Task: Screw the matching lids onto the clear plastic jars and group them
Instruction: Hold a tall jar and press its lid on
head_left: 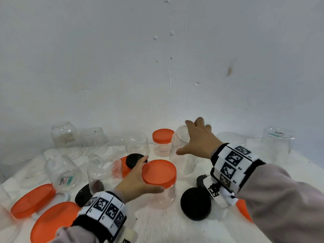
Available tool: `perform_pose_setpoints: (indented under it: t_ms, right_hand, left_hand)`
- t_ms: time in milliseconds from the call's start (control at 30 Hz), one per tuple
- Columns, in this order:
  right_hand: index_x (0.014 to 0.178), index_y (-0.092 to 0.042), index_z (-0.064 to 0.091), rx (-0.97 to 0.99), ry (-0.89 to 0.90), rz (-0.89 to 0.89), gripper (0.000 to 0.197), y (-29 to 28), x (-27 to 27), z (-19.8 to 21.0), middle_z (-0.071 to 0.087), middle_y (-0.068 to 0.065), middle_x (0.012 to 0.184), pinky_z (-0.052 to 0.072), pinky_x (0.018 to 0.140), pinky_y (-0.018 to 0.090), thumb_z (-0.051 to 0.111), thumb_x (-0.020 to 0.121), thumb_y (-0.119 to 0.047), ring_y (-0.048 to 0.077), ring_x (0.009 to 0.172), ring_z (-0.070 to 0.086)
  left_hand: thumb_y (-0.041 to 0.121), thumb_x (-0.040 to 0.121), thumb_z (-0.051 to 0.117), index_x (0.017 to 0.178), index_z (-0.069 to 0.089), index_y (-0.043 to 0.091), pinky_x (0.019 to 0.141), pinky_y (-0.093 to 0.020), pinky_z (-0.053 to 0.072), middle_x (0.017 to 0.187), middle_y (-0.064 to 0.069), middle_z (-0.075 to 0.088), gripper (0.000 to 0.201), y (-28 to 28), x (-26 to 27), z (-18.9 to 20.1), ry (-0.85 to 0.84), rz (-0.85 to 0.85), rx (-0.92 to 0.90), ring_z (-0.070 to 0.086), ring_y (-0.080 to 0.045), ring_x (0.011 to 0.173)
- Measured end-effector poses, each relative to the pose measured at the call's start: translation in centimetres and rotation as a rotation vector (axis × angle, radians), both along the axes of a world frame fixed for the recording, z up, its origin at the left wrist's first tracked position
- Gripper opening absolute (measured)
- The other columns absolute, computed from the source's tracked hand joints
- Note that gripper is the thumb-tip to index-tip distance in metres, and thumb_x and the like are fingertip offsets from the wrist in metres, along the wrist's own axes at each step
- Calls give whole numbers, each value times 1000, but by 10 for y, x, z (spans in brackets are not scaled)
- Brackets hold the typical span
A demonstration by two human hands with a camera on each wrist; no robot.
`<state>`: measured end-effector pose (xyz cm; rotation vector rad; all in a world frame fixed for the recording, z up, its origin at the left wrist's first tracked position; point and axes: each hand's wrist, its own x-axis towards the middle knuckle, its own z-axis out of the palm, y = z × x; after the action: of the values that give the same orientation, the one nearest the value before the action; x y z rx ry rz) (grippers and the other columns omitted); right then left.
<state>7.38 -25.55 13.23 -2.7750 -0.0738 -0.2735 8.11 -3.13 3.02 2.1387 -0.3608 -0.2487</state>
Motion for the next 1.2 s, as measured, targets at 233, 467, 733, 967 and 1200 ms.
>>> perform_pose_setpoints:
  t_ms: [233, 467, 733, 967, 1200]
  right_hand:
    - [132, -14, 33, 140, -252, -28, 85, -22, -22, 18, 19, -1, 112, 30, 84, 27, 78, 66, -42, 23, 104, 28]
    - [128, -20, 27, 276, -293, -83, 84, -44, -36, 6, 27, -6, 112, 30, 81, 26, 80, 65, -35, 18, 103, 31]
    - [132, -26, 26, 389, -337, -122, 93, -55, -40, -10, 27, -10, 118, 31, 85, 28, 83, 59, -39, 14, 109, 31]
    - [139, -30, 28, 465, -257, -138, 97, -52, -37, -14, 24, -7, 116, 35, 90, 28, 80, 59, -48, 21, 120, 37]
    - [139, -26, 34, 559, -210, -121, 97, -43, -32, -20, 33, -9, 115, 35, 81, 24, 80, 59, -55, 15, 108, 48]
  left_hand:
    - [31, 61, 89, 150, 10, 25, 101, -31, 37, 143, -2, 29, 119, -31, 40, 6, -29, 38, 63, 37, -15, 123]
    - [36, 64, 87, 150, 8, 16, 111, -37, 30, 150, -7, 24, 118, -63, 73, 1, -78, 116, 63, 29, -23, 137]
    - [41, 68, 83, 151, 1, 15, 112, -37, 30, 151, -7, 27, 120, -87, 84, -7, -65, 100, 27, 32, -22, 137]
    - [40, 73, 79, 151, 9, 12, 107, -31, 31, 150, -8, 32, 108, -65, 77, -4, -22, 43, 302, 35, -22, 136]
    - [37, 84, 68, 138, 38, 7, 95, -28, 44, 129, -8, 49, 69, -34, 75, -12, -53, 18, 754, 50, -22, 117]
